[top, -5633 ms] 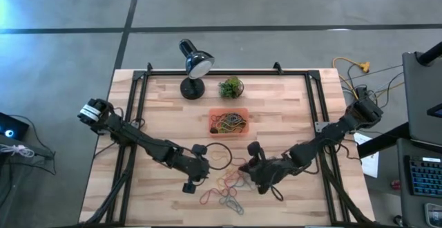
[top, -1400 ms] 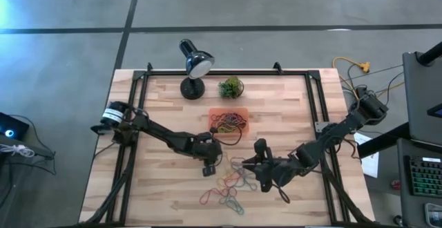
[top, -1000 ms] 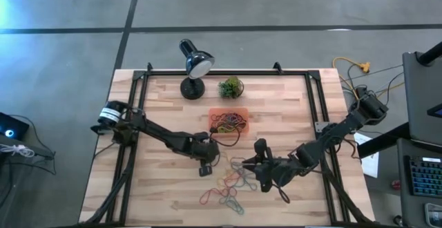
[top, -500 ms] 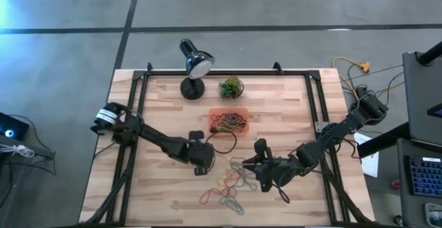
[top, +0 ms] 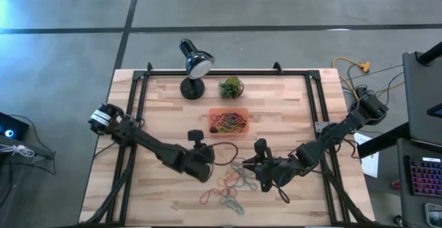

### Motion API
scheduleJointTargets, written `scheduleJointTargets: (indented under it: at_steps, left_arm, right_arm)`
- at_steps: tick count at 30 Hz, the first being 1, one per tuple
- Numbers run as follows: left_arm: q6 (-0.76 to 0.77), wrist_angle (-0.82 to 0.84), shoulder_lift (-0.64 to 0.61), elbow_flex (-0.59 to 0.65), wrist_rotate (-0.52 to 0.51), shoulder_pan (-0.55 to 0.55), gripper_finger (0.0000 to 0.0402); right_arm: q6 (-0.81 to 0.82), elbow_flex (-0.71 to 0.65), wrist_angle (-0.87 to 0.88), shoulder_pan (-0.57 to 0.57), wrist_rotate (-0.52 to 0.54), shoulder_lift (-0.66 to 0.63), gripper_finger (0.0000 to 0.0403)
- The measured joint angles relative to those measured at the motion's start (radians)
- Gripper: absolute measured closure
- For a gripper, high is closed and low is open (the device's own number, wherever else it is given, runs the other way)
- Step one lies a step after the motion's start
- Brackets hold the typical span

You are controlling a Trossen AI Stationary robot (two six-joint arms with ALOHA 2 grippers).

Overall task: Pick and place rubber bands into bin
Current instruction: Put the yellow rubber band into the orange bin

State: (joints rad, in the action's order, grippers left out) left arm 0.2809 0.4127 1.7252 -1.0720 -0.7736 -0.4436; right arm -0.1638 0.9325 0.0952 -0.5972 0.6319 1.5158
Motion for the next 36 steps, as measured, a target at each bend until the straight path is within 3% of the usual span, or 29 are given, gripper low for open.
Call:
scheduleJointTargets:
  at_steps: [8, 11, 13, 16, 19, 25, 36]
  left_arm:
    - [-0.061, -0.004, 0.0, -0.032, -0.287, -0.073, 0.0401]
    - [-0.081, -0.005, -0.002, -0.04, -0.309, -0.084, 0.0401]
    - [-0.084, -0.007, -0.003, -0.042, -0.247, -0.082, 0.0401]
    - [-0.052, -0.009, -0.005, -0.032, -0.024, -0.045, 0.0401]
    - [0.01, -0.006, -0.005, -0.008, 0.122, 0.007, 0.0401]
    - [0.073, -0.005, -0.005, 0.049, 0.167, 0.056, 0.0386]
    - [0.108, -0.071, -0.005, 0.129, 0.349, 0.161, 0.0295]
  right_arm:
    - [0.003, -0.001, 0.004, 0.0, 0.0, 0.0, 0.0344]
    - [0.004, -0.001, 0.004, 0.0, 0.0, 0.0, 0.0344]
    - [0.005, -0.001, 0.004, 0.0, 0.0, 0.0, 0.0344]
    - [0.008, -0.001, 0.003, 0.0, 0.0, 0.0, 0.0344]
    - [0.012, -0.001, -0.001, 0.0, 0.0, 0.0, 0.0344]
    - [0.033, -0.001, 0.0, 0.0, 0.0, 0.0, 0.0344]
    - [0.046, -0.002, 0.002, 0.0, -0.001, 0.0, 0.0344]
